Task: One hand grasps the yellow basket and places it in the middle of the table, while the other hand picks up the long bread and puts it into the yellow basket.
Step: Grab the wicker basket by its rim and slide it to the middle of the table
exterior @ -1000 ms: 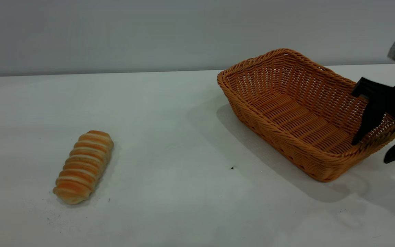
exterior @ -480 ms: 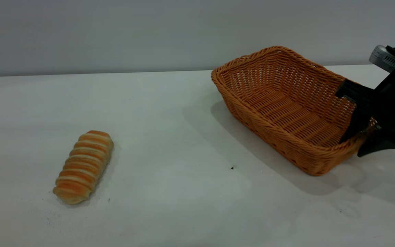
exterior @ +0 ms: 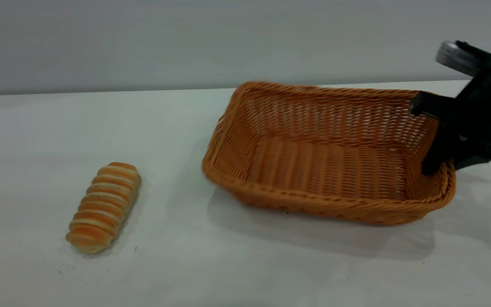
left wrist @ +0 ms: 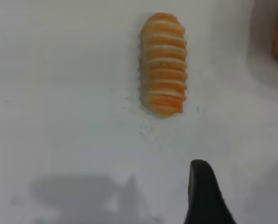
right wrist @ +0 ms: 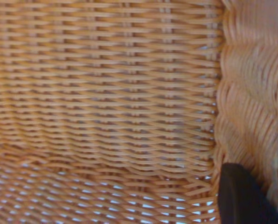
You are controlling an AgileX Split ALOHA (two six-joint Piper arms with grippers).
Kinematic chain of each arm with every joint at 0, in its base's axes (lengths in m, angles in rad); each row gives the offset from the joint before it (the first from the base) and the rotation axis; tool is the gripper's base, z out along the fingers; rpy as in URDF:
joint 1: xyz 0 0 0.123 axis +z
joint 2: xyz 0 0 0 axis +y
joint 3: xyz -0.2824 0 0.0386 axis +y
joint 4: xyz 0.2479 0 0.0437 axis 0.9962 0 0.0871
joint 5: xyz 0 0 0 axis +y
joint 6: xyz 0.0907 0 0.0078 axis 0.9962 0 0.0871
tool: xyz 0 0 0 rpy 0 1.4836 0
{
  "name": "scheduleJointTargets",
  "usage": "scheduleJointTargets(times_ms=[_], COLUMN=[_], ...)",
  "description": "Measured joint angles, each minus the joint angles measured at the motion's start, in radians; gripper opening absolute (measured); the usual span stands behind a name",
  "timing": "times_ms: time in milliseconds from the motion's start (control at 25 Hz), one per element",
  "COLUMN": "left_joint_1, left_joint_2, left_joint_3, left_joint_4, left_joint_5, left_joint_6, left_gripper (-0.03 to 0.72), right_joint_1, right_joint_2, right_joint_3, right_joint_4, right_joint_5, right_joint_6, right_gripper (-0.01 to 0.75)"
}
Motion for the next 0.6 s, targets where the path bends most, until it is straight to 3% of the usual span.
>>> scheduleJointTargets(times_ms=[120, 280, 600], left_joint_1=[0.000, 0.000, 0.000], left_joint_2=[0.000, 0.000, 0.000], left_joint_3=[0.000, 0.000, 0.000], left_joint_4=[-0.036, -0.047, -0.051], left_joint_5=[0.000, -0.005, -0.033], left_joint_6=[-0.001, -0.001, 0.000], left_gripper=[0.467, 0.467, 0.467], right_joint_1=[0.014, 0.069, 0.190], right_joint_2=[0.000, 0.000, 0.000], right_joint_3=[-0.026, -0.027, -0.027], right_joint_4=[-0.014, -0.022, 0.059], right_joint_5=[0.109, 0.145, 0.003], right_joint_6=[-0.060, -0.090, -0.096], right_gripper=[0.092, 0.092, 0.092])
